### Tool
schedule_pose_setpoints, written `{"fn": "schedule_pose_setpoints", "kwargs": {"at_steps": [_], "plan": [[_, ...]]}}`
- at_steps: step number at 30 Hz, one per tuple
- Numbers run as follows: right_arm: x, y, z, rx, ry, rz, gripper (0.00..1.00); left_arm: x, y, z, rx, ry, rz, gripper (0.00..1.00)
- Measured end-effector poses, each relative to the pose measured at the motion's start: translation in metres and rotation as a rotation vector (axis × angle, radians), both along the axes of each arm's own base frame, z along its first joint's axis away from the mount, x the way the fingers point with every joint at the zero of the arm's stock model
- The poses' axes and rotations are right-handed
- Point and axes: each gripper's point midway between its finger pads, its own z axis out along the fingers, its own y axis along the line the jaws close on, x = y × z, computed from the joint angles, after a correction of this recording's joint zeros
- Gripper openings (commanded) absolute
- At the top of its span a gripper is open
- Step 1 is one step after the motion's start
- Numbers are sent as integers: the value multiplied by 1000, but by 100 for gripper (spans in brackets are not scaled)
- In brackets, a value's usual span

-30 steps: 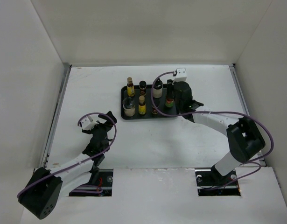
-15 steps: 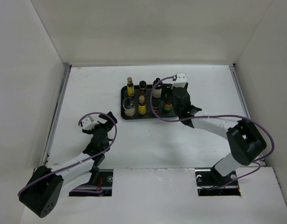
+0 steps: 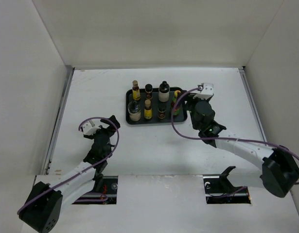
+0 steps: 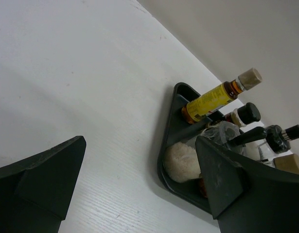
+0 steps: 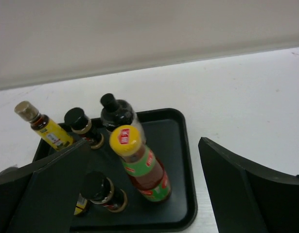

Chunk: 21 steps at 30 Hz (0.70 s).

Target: Organize the condiment bottles

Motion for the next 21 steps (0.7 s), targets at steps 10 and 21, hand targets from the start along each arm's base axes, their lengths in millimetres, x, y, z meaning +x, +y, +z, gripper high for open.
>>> {"fn": "schedule_pose_setpoints", "kwargs": {"at_steps": [10,21], "plan": [[-50,-81,-42,181,3,-224,100,6,13,-9,34,76,44,100],[-51,-148,-132,359,194,-403,100,8,15,0,59,132,50,100]]}}
